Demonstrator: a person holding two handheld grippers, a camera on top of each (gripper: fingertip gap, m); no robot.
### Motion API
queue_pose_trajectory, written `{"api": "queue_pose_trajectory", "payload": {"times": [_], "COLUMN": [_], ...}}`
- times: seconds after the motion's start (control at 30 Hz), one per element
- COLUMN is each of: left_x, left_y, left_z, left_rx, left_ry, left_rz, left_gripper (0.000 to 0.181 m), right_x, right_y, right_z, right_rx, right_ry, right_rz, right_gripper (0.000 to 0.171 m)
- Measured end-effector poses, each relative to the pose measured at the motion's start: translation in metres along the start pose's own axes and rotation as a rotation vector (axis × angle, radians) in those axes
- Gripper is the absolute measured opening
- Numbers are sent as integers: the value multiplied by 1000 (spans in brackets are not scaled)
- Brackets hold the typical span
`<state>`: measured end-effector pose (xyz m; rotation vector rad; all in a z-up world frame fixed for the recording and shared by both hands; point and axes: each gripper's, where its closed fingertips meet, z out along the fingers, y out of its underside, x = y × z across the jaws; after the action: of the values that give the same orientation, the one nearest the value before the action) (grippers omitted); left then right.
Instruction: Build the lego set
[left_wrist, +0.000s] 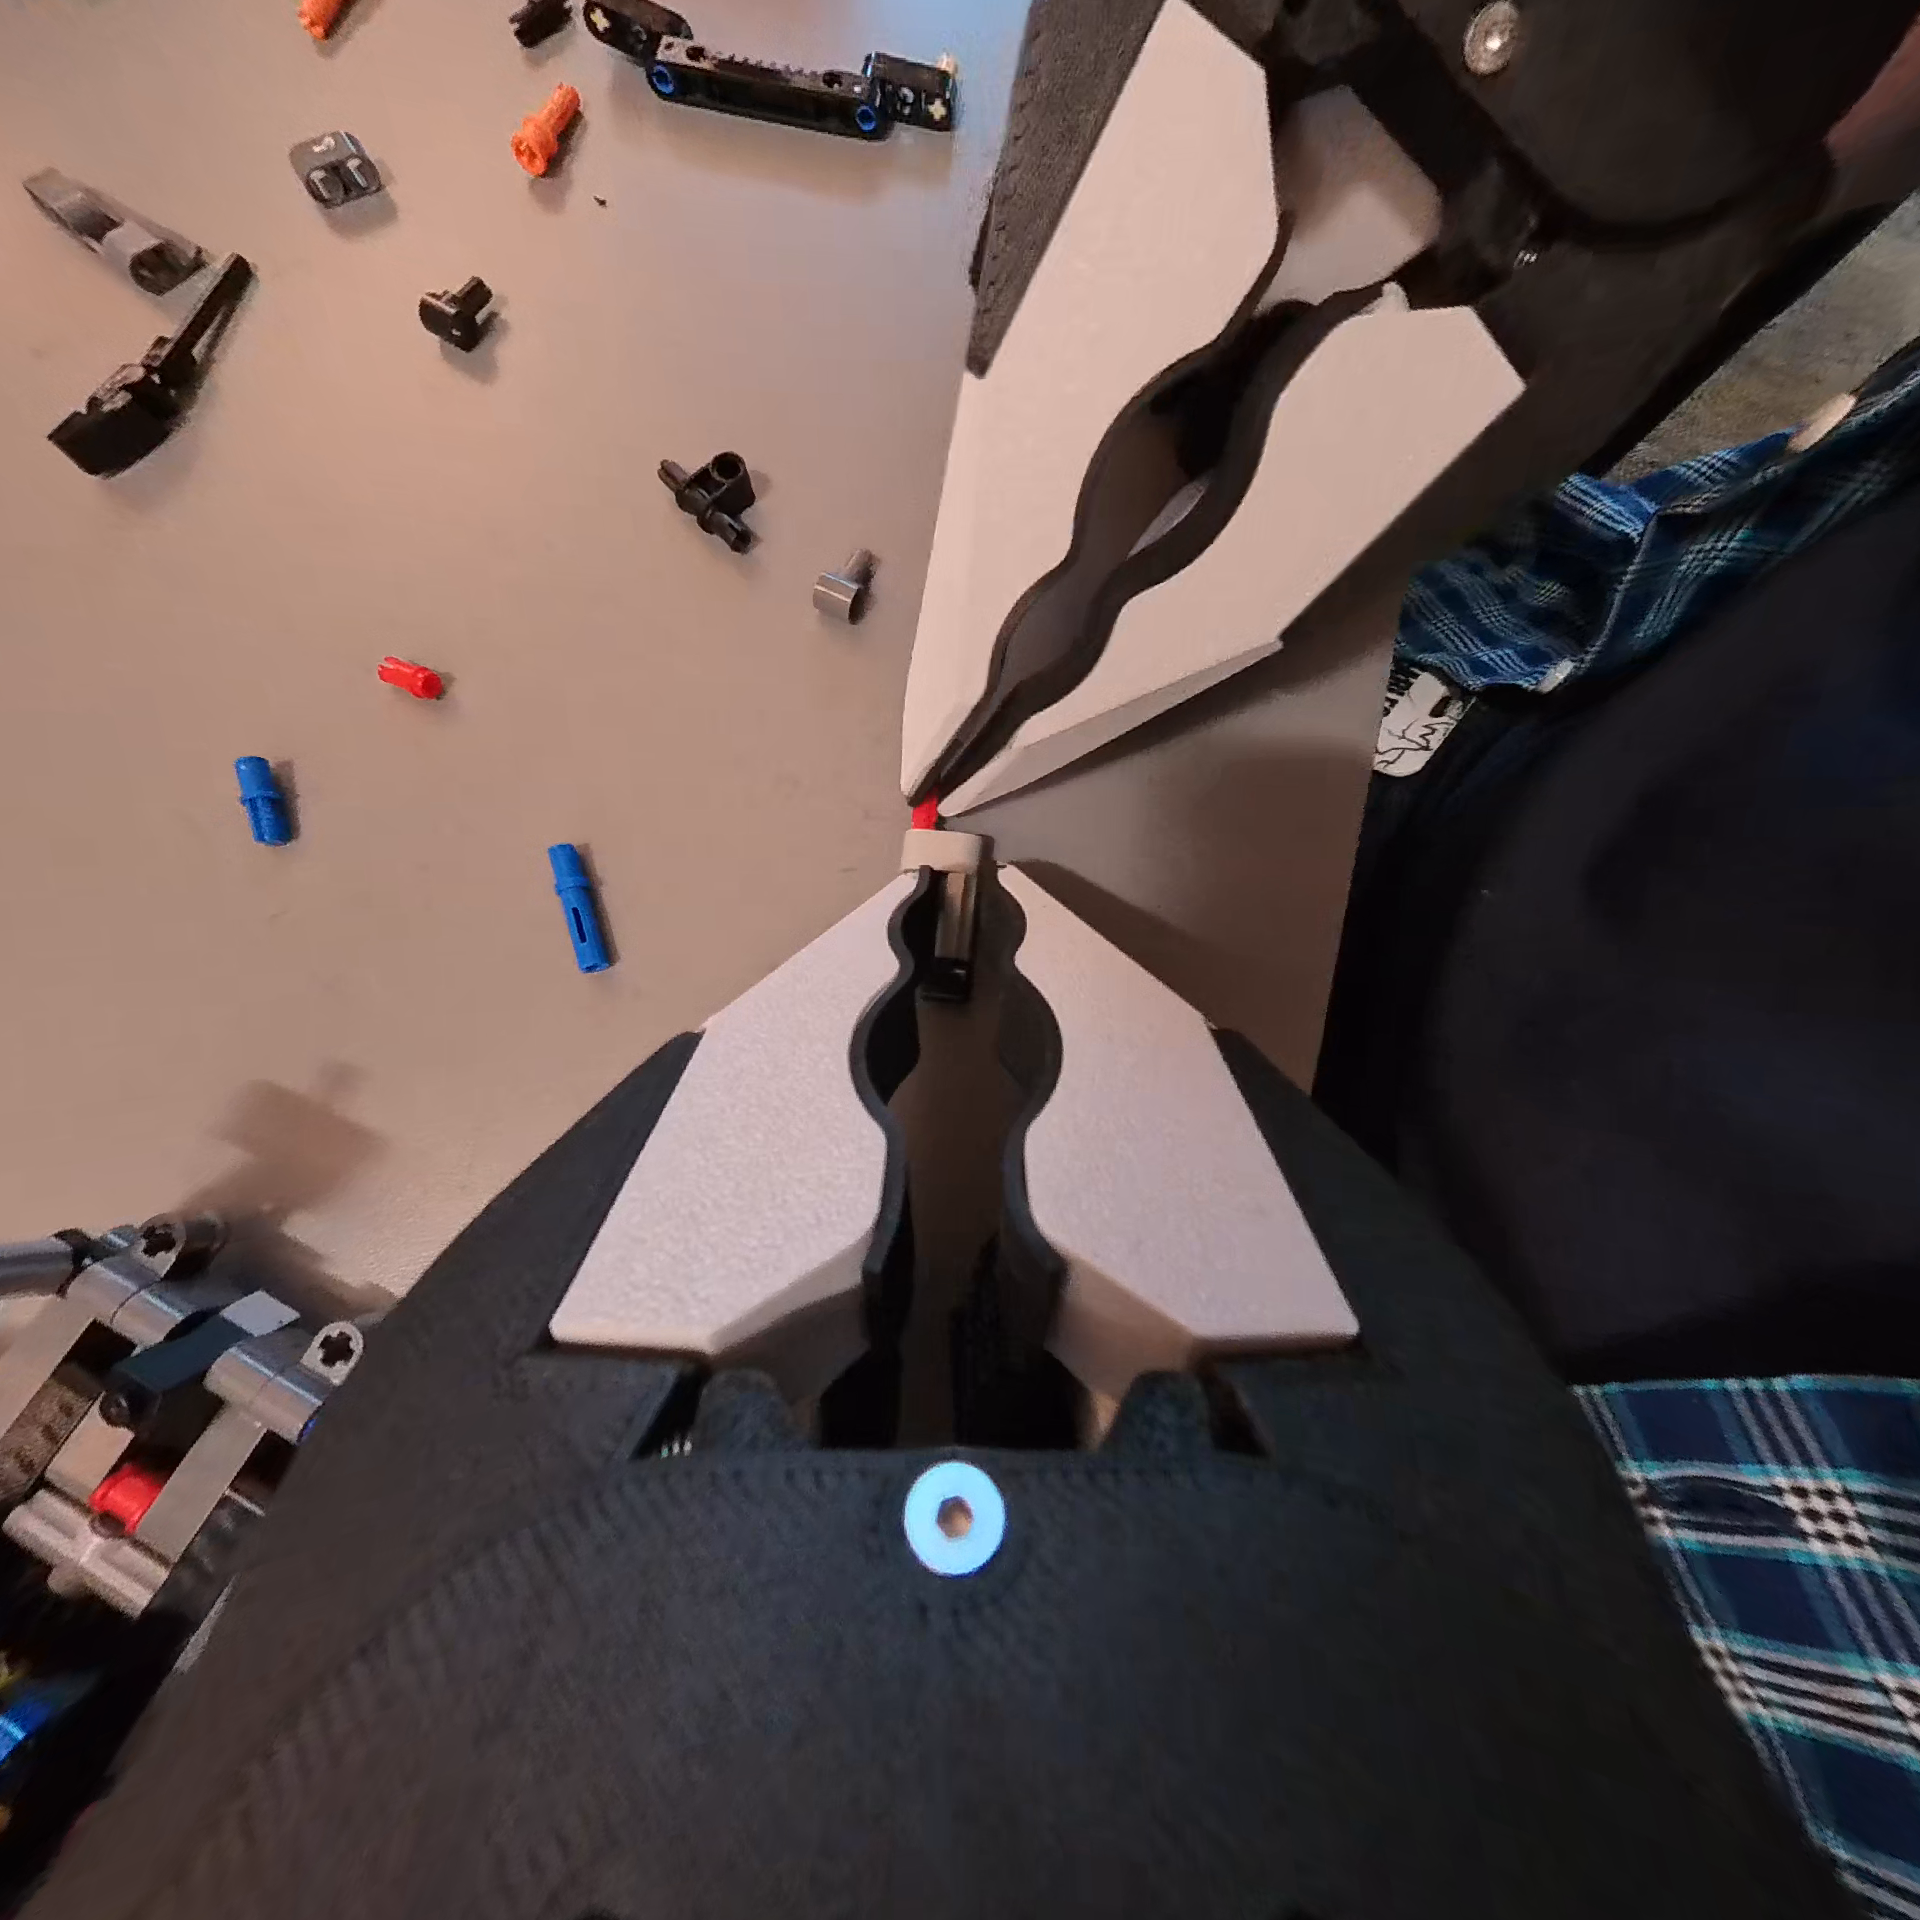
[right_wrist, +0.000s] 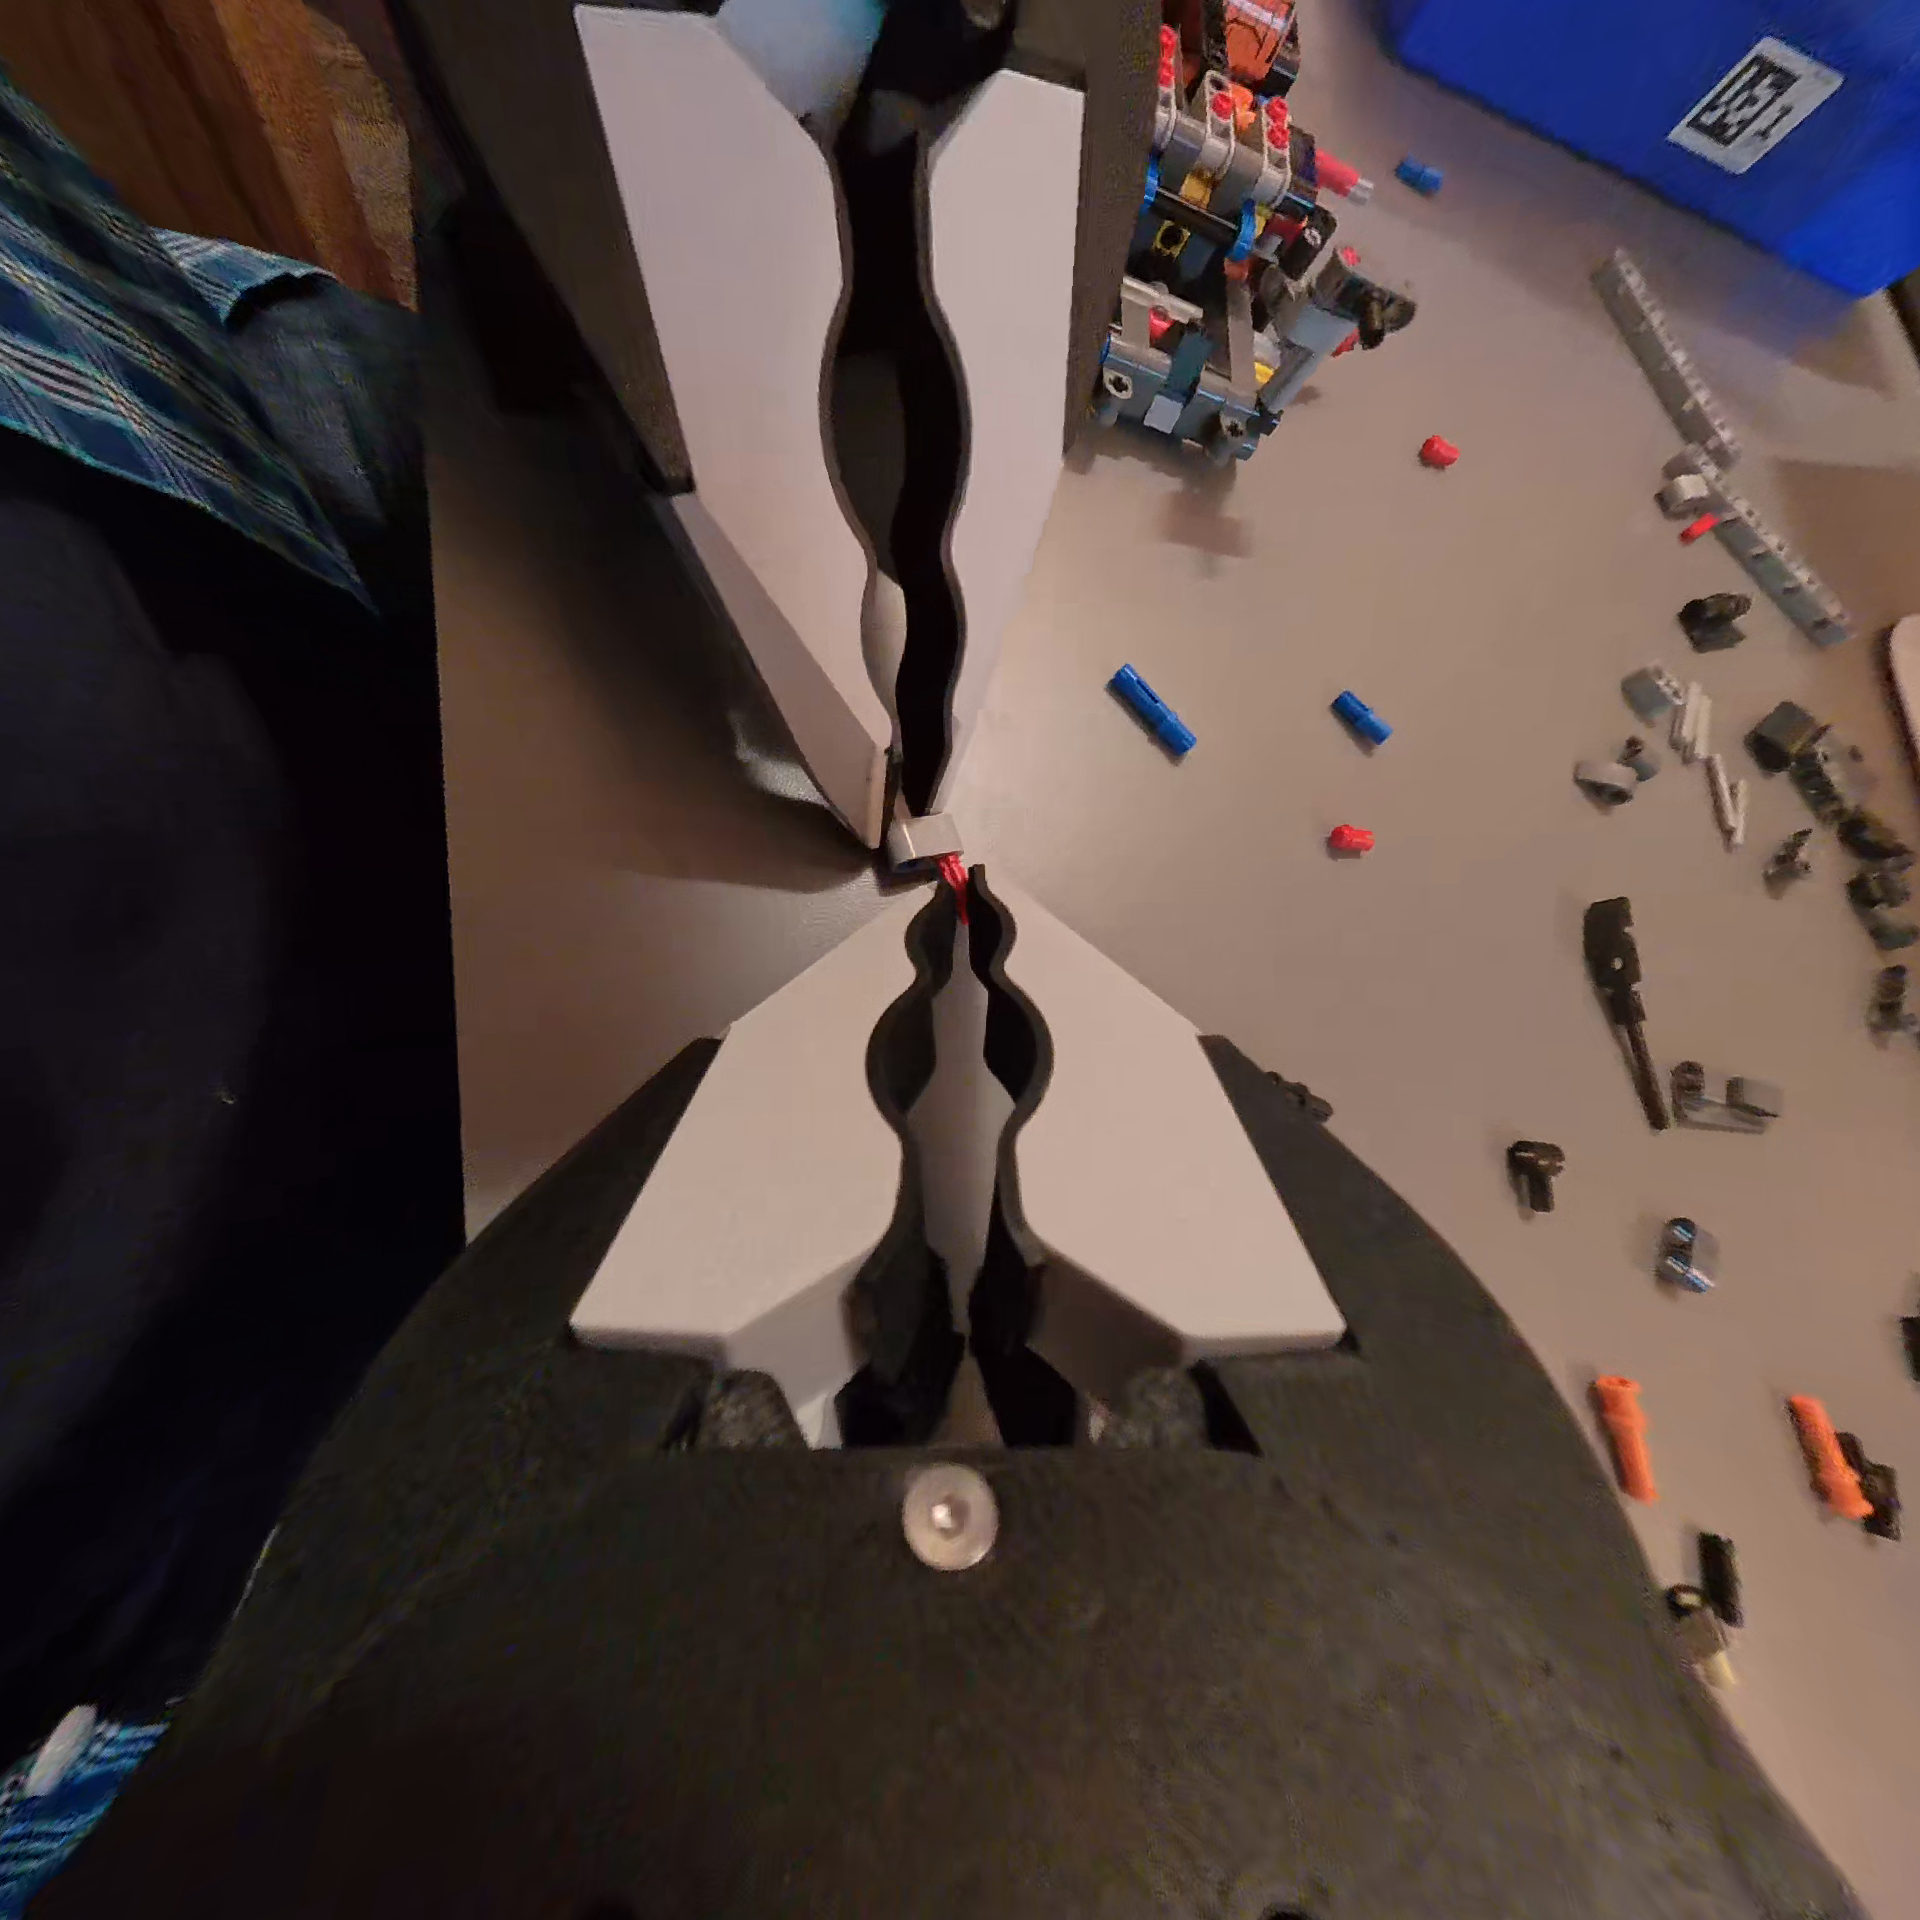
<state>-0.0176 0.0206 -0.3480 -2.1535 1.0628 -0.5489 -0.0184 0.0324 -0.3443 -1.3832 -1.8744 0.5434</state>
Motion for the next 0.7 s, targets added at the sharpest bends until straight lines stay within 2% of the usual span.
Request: {"api": "queue_pose_trajectory", "payload": {"times": [0.23, 0.7], "left_x": [0, -1], "left_y": [0, 0], "left_z": [0, 0], "left_rx": [1, 2], "left_ry": [18, 1], "left_rz": [-20, -44], "left_gripper": [7, 7], "right_x": [-1, -1], "right_y": [0, -1], "right_z": [1, 2], "right_rx": [22, -17], "right_ry": [-29, 82], "right_rz": [-15, -88], "right_gripper": [0, 0]}}
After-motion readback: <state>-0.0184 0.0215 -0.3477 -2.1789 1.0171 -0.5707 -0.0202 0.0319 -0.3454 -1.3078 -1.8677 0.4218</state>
